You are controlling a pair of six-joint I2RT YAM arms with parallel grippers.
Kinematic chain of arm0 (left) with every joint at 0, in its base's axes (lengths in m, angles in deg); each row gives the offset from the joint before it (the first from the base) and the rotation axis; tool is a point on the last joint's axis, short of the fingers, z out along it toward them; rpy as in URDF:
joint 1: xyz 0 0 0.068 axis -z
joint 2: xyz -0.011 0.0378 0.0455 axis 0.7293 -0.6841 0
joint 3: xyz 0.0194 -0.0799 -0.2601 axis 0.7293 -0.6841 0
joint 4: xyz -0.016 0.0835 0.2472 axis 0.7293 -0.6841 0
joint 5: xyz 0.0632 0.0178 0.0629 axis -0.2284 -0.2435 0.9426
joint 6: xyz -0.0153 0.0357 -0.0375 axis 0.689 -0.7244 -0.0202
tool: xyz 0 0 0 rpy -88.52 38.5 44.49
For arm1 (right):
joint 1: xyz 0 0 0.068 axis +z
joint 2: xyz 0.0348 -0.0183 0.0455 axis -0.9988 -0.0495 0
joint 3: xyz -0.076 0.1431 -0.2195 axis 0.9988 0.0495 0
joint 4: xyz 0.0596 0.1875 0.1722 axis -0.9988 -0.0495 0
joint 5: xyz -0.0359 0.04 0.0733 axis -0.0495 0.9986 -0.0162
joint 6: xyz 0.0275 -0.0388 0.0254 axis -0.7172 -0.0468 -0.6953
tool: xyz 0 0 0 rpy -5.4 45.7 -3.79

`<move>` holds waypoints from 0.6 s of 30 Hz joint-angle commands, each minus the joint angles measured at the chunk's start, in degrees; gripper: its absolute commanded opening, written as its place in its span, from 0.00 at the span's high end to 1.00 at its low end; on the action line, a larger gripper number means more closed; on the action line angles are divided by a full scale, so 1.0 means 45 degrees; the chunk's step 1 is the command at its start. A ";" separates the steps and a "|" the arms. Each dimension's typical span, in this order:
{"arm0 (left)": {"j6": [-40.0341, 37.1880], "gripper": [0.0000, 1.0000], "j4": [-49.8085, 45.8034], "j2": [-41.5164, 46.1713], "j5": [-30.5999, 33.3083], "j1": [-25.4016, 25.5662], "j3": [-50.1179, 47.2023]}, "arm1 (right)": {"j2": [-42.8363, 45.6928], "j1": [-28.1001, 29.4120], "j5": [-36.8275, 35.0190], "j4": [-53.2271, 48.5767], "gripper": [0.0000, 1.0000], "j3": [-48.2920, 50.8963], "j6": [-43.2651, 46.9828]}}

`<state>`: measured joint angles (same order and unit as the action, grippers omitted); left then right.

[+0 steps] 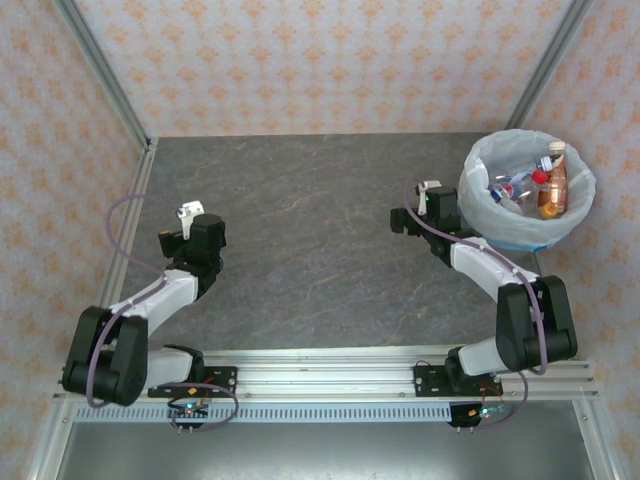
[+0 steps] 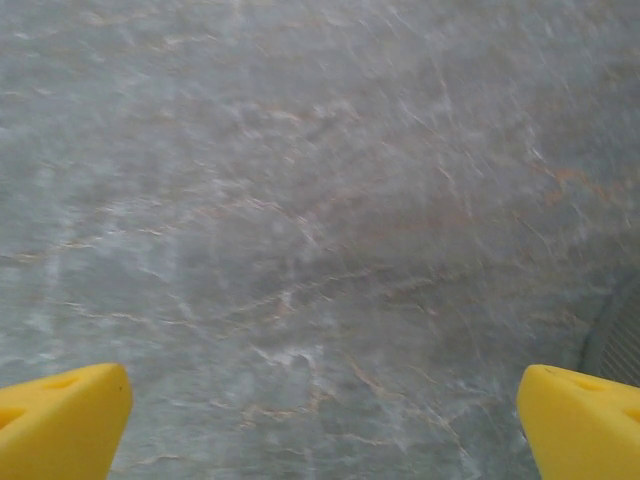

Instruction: Put the plastic bottles in the bin

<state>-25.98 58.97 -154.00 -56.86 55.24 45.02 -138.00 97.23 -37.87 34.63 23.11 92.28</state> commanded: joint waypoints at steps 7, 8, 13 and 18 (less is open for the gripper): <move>-0.1805 0.00 0.5466 -0.2415 -0.2902 -0.0283 -0.0565 | -0.0250 -0.1045 -0.0507 0.3823 0.01 0.2185 -0.0076; -0.1801 0.00 0.5532 -0.2423 -0.3010 -0.0339 -0.0560 | -0.0269 -0.1040 -0.0472 0.4104 0.01 0.2368 0.0024; -0.0708 0.00 0.7468 -0.2548 -0.2730 -0.1018 -0.1747 | 0.0097 -0.1084 -0.0359 0.5383 0.01 0.3074 0.0385; -0.0778 0.00 0.7248 -0.2663 -0.2137 -0.0814 -0.1525 | 0.0326 -0.1094 -0.0922 0.8419 0.01 0.4601 0.0752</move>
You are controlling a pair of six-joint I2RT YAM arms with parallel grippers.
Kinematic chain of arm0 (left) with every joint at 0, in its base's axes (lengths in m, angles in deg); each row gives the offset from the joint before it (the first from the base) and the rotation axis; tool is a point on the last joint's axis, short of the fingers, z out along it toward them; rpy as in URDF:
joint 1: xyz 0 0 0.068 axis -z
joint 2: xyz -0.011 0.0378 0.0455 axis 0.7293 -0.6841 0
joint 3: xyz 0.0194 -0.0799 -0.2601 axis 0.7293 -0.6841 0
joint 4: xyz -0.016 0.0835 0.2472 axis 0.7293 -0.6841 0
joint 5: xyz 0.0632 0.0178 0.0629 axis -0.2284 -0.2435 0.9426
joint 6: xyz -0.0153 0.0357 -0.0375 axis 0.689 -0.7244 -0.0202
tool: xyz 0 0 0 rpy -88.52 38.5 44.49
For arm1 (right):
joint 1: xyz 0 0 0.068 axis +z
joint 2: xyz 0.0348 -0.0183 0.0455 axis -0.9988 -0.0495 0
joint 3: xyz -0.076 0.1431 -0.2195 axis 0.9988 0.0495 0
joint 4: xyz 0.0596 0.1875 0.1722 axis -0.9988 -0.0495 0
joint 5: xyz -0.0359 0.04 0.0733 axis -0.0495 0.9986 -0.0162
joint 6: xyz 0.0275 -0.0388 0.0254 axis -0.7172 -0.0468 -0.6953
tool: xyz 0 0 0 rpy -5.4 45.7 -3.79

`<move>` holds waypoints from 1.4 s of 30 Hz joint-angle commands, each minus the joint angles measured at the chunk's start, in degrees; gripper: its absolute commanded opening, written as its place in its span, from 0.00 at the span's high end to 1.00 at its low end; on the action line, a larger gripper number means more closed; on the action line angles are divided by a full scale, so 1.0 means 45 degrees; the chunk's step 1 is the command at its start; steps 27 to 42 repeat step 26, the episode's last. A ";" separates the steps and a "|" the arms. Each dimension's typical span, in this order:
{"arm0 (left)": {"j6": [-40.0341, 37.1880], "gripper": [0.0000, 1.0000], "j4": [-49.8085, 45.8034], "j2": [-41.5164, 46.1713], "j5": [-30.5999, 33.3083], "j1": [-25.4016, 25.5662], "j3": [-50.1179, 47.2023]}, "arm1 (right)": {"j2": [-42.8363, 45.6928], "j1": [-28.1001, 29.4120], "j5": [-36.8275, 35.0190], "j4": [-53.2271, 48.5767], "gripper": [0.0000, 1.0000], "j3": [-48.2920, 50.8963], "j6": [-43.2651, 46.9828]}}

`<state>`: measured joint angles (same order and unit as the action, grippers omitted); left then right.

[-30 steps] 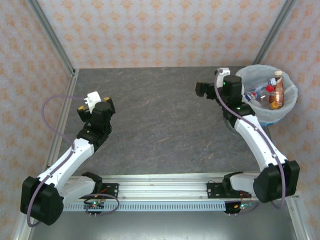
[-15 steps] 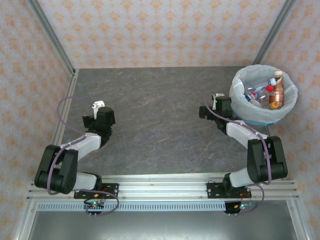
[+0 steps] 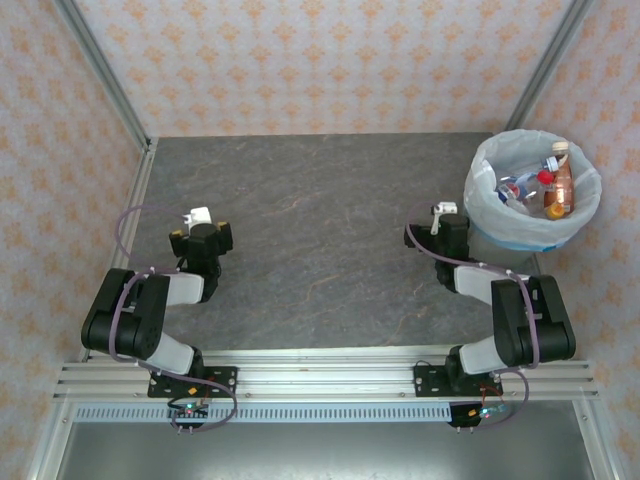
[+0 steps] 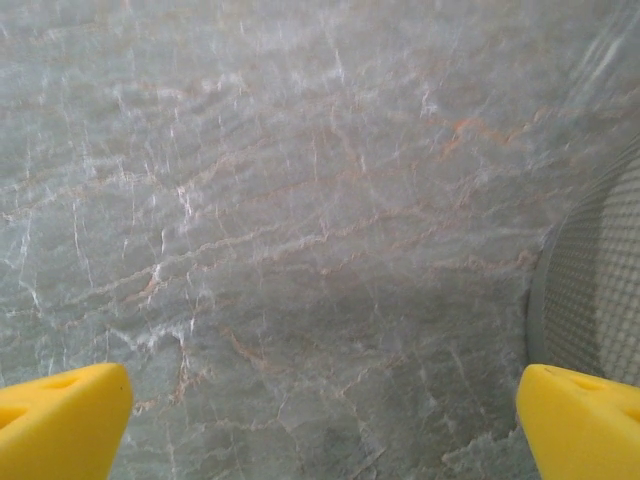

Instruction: Put the plastic bottles in the bin

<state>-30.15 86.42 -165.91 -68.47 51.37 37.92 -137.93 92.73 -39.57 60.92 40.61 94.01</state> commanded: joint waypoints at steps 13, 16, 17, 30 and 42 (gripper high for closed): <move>0.0220 0.00 0.0812 0.0058 0.0385 0.0042 0.0107 | -0.1414 -0.1221 -0.0931 0.3965 0.01 0.0596 -0.1252; 0.0212 0.00 0.0825 0.0068 0.0387 0.0038 0.0107 | -0.1193 -0.1192 -0.0954 0.3640 0.01 0.0617 -0.1165; 0.0212 0.00 0.0817 0.0068 0.0389 0.0038 0.0107 | -0.1277 -0.1188 -0.0919 0.3985 0.01 0.0719 -0.1147; 0.0215 0.00 0.0816 0.0066 0.0358 0.0041 0.0107 | -0.1267 -0.1196 -0.0793 0.3867 0.01 0.0667 -0.1106; 0.0215 0.00 0.0816 0.0066 0.0358 0.0041 0.0107 | -0.1267 -0.1196 -0.0793 0.3867 0.01 0.0667 -0.1106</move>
